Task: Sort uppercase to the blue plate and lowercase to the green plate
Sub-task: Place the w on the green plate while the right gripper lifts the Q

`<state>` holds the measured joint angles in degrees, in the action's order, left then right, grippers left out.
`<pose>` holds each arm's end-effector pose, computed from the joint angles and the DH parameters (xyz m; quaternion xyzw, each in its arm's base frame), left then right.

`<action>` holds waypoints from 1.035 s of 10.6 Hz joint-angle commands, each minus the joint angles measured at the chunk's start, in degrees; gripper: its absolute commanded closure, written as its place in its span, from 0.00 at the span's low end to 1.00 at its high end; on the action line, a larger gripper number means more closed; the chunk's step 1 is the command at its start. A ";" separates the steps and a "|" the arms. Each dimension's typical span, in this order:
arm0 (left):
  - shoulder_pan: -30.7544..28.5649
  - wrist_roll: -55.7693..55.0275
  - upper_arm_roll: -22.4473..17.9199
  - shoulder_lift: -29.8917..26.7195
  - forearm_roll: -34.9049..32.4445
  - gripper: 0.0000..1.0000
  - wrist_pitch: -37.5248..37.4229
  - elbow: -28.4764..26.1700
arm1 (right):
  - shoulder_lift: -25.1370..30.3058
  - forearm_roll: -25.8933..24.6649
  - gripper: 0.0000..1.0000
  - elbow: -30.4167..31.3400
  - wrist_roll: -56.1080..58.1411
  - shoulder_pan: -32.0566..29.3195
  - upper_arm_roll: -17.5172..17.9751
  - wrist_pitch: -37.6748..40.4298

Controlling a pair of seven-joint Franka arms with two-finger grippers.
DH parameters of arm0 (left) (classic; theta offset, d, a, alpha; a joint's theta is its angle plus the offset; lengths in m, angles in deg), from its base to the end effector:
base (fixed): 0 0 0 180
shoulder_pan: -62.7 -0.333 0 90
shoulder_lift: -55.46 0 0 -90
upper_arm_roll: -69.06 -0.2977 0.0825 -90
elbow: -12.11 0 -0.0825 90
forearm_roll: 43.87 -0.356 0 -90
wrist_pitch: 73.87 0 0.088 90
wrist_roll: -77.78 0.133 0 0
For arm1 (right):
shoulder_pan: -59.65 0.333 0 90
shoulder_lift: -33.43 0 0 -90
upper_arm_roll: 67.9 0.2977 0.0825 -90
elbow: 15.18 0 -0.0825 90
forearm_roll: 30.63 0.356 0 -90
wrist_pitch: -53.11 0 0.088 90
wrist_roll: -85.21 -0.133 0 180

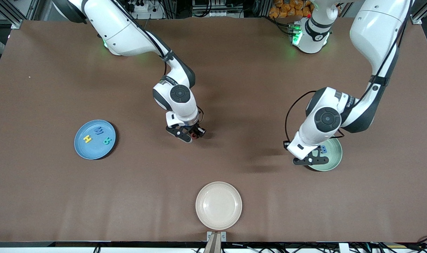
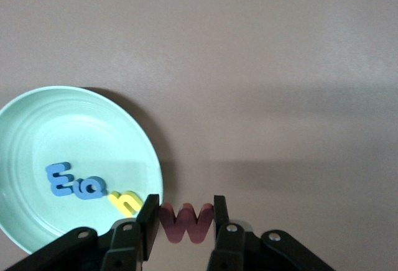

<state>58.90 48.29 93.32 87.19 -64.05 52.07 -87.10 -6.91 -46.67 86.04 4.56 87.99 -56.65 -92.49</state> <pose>0.6043 -0.1835 0.2573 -0.9994 0.0008 -0.0021 0.0335 0.4989 0.4021 0.1600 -0.9620 0.2681 -0.0418 0.0292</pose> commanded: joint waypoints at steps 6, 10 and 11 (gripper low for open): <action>-8.41 12.61 0.52 0.78 1.72 1.00 -1.76 -0.89 | -2.03 -4.35 0.60 -1.20 -1.79 0.58 -0.52 -1.35; -10.17 12.79 0.26 2.98 1.90 0.46 -1.76 -0.98 | -2.38 -5.32 0.63 -1.20 -1.79 0.50 -0.52 -1.35; -10.44 13.75 0.34 2.72 1.90 0.09 -1.76 -0.81 | -2.38 -5.41 0.64 -1.20 -1.79 0.49 -0.52 -1.35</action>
<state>49.40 59.69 93.23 90.57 -63.87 50.79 -88.31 -6.84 -49.88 86.00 4.49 88.21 -56.47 -92.07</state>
